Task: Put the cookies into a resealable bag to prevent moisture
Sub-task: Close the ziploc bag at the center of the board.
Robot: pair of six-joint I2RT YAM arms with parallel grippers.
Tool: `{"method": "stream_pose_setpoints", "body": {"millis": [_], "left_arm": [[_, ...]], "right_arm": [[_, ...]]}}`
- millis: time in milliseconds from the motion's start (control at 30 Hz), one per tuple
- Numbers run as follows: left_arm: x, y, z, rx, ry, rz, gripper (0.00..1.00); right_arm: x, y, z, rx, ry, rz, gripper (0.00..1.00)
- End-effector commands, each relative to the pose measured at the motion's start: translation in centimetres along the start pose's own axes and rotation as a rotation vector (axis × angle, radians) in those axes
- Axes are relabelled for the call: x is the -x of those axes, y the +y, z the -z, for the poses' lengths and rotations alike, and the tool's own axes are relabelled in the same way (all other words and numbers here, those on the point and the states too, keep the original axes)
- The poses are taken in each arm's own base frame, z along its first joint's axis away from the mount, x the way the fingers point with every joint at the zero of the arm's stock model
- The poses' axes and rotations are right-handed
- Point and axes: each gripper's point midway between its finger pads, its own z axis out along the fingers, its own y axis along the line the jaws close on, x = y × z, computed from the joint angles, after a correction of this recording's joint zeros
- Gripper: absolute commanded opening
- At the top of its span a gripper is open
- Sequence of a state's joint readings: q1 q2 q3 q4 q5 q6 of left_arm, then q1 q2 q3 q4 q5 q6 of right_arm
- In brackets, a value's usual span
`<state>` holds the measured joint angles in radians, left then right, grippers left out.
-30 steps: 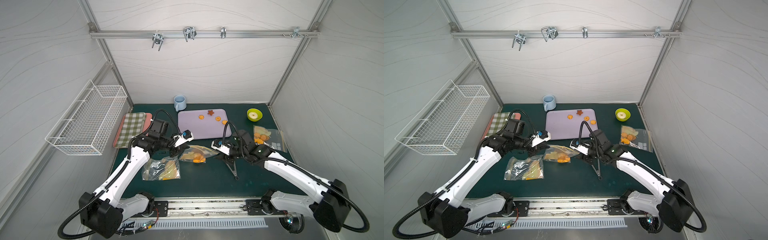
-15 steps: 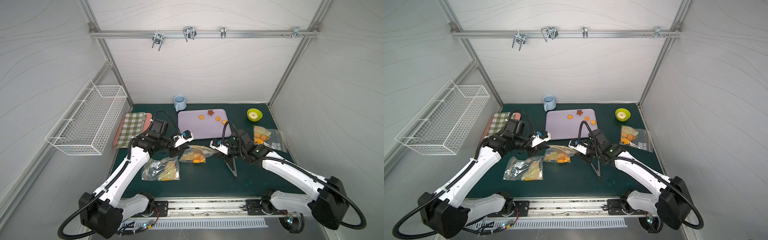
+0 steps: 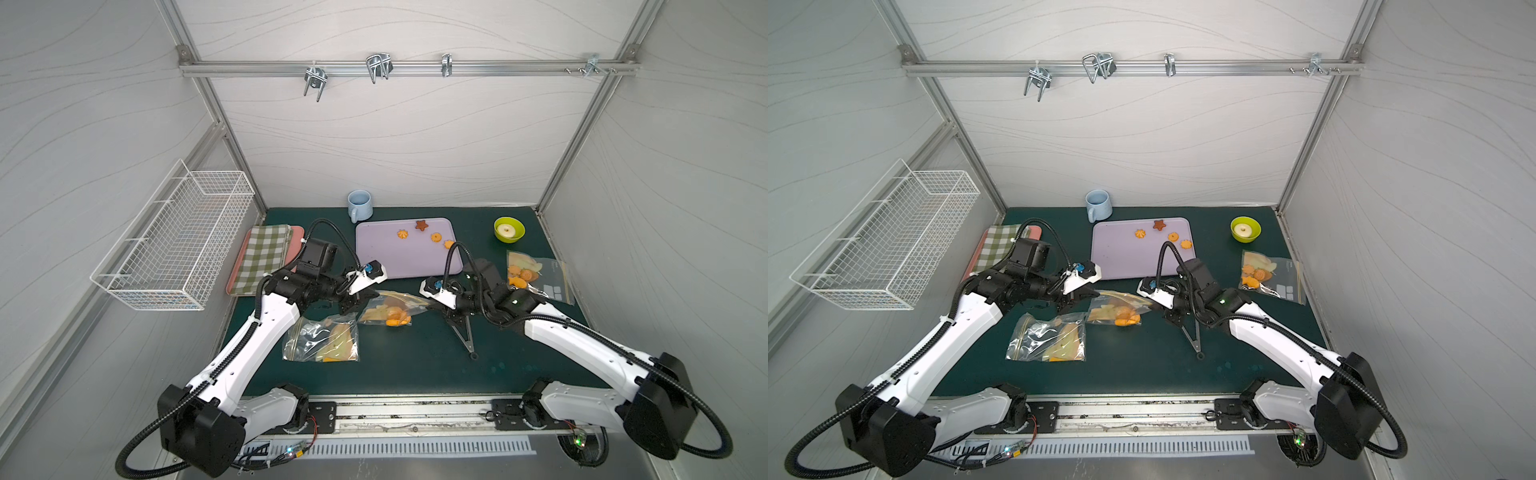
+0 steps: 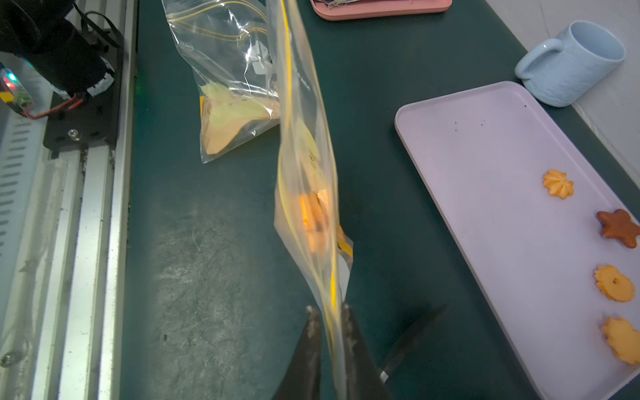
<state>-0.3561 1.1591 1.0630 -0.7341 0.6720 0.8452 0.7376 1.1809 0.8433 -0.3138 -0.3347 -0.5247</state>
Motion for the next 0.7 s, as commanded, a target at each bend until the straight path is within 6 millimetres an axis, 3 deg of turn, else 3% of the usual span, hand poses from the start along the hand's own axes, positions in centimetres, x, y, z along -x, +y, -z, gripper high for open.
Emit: {"method": "stream_pose_setpoints", "body": {"millis": [0, 67, 133, 267, 333, 367, 467, 500, 533, 633, 667], "left_arm": [[1.2, 0.1, 0.4, 0.000, -0.049, -0.051, 0.00], [1.2, 0.0, 0.4, -0.002, -0.051, -0.050, 0.00], [1.2, 0.0, 0.3, -0.005, -0.052, -0.049, 0.00], [1.2, 0.0, 0.4, -0.005, -0.055, -0.048, 0.00], [1.2, 0.0, 0.3, -0.005, -0.054, -0.048, 0.00], [1.2, 0.0, 0.4, -0.005, -0.054, -0.047, 0.00], [1.2, 0.0, 0.3, -0.006, -0.057, -0.046, 0.00], [1.3, 0.0, 0.3, -0.006, -0.057, -0.045, 0.00], [1.2, 0.0, 0.3, -0.006, -0.056, -0.043, 0.00], [1.3, 0.1, 0.4, -0.005, -0.059, -0.043, 0.00], [1.4, 0.1, 0.4, -0.006, -0.060, -0.041, 0.00]], "right_arm": [[0.8, 0.3, 0.1, 0.016, -0.030, 0.027, 0.20], [1.0, 0.2, 0.1, 0.019, -0.038, 0.021, 0.17], [1.0, 0.2, -0.1, 0.021, -0.042, 0.015, 0.00], [1.3, 0.3, -0.2, 0.025, -0.052, 0.017, 0.00], [1.4, 0.4, -0.2, 0.029, -0.062, 0.021, 0.22], [1.5, 0.4, -0.3, 0.029, -0.065, 0.024, 0.25], [1.7, 0.6, -0.6, 0.034, -0.066, 0.030, 0.22], [1.8, 0.6, -0.7, 0.036, -0.066, 0.030, 0.08], [1.9, 0.6, -0.7, 0.037, -0.068, 0.029, 0.00], [2.3, 0.9, -0.9, 0.046, -0.079, 0.032, 0.00], [2.3, 1.0, -1.0, 0.047, -0.081, 0.035, 0.12]]}}
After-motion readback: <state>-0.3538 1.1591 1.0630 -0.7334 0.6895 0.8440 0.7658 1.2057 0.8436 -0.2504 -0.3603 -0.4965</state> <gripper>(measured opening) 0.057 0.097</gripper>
